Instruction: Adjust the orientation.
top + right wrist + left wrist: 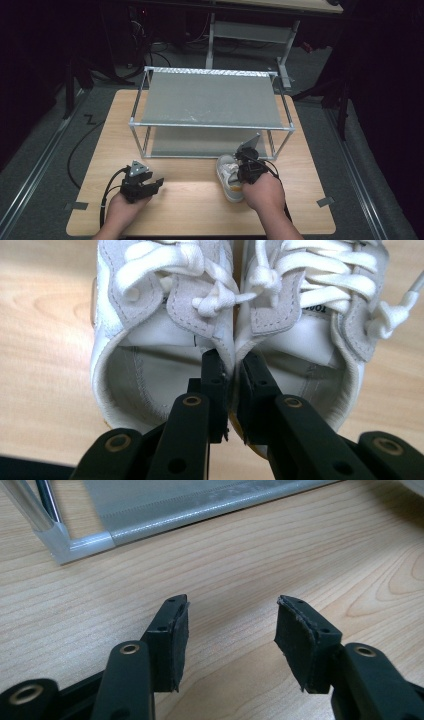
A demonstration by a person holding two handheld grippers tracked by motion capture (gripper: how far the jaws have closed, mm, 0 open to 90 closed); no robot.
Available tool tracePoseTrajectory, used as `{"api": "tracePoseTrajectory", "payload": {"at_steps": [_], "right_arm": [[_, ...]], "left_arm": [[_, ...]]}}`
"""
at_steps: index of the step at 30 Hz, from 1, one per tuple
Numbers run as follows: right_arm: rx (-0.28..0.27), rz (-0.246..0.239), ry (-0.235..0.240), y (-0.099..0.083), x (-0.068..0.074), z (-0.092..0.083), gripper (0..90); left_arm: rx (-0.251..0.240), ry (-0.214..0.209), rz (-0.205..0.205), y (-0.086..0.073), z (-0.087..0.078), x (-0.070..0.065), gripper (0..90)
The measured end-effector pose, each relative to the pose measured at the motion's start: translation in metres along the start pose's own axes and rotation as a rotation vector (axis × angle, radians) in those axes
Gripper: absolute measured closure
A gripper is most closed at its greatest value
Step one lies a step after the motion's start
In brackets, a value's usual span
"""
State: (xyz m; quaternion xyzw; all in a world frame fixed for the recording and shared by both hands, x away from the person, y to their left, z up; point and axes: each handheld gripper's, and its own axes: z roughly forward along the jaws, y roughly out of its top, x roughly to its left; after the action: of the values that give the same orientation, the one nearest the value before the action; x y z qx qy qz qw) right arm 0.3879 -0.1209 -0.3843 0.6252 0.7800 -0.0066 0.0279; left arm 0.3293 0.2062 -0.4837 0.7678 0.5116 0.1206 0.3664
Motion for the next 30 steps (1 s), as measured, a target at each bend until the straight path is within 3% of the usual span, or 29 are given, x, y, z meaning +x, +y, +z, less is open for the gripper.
{"api": "tracePoseTrajectory", "payload": {"at_steps": [4, 10, 16, 27, 30], "right_arm": [[-0.078, 0.009, 0.004, 0.01, 0.0, 0.0, 82.8], [-0.138, 0.006, -0.016, 0.022, 0.0, 0.009, 82.8], [-0.206, 0.035, -0.016, 0.041, -0.003, 0.019, 82.7], [-0.236, 0.05, -0.031, 0.051, 0.003, 0.023, 82.6], [-0.239, 0.07, -0.007, 0.054, 0.005, 0.026, 82.2]], "left_arm": [[-0.001, -0.001, 0.002, 0.0, 0.0, 0.001, 47.0], [-0.003, -0.003, -0.002, 0.001, 0.0, 0.002, 47.0], [0.0, -0.007, -0.005, 0.001, 0.001, 0.003, 46.9], [0.001, -0.008, 0.002, 0.001, 0.0, 0.003, 46.6], [0.003, -0.008, 0.003, 0.0, -0.001, 0.003, 46.5]]}}
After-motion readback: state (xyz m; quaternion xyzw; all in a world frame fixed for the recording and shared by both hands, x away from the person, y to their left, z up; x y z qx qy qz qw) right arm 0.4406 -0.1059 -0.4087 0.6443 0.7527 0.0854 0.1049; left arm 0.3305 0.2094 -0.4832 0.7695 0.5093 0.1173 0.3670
